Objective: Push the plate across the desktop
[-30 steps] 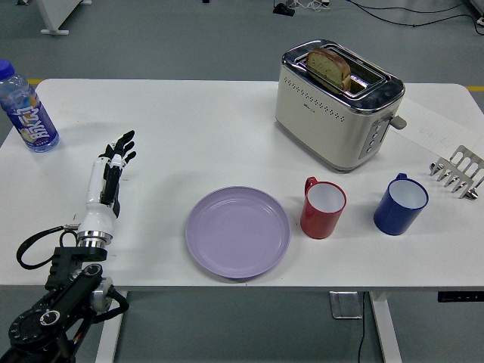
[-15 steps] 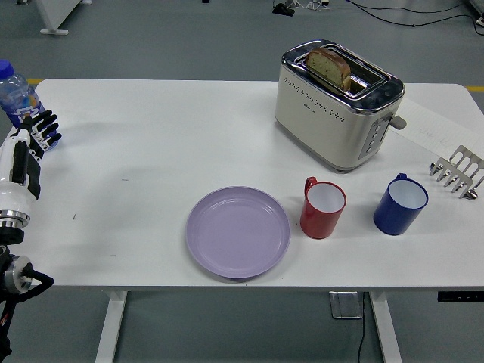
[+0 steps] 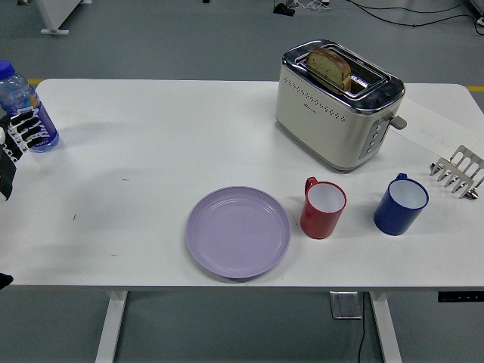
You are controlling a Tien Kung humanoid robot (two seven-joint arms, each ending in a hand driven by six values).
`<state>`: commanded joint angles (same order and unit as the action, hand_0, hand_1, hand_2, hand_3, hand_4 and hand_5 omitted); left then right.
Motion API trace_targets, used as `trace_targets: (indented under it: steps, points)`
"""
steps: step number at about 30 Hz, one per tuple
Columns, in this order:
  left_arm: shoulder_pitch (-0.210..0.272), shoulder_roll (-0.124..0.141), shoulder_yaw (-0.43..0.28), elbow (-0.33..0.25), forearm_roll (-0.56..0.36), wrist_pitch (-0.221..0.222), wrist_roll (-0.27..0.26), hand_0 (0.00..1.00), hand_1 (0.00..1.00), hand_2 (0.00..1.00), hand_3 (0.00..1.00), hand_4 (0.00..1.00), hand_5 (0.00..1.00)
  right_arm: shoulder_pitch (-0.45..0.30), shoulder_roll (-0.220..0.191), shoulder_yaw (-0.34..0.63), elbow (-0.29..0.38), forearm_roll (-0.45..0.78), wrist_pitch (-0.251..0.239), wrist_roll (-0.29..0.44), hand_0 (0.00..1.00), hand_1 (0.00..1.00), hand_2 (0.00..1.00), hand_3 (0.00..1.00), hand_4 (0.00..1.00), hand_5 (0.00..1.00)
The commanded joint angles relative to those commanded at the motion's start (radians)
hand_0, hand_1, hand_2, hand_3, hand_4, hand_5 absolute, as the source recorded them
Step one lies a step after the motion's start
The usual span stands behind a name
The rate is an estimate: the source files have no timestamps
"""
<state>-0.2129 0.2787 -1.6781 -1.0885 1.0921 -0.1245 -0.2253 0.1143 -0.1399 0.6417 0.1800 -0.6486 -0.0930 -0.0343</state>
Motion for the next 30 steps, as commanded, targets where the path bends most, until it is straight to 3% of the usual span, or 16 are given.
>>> trace_targets:
  steps: [13, 30]
  points:
    - [0.016, 0.009, -0.064, 0.013, 0.013, -0.035, 0.02, 0.757, 0.794, 0.786, 0.729, 0.544, 0.998, -0.002, -0.002, -0.003, 0.0, 0.009, 0.001, 0.006, 0.658, 0.641, 0.716, 0.667, 0.258, 0.28]
    - [0.017, 0.011, -0.054, 0.013, 0.01, -0.034, 0.018, 0.765, 0.799, 0.785, 0.729, 0.562, 0.998, -0.011, 0.001, -0.021, 0.0, 0.039, -0.002, 0.01, 0.658, 0.641, 0.715, 0.666, 0.257, 0.282]
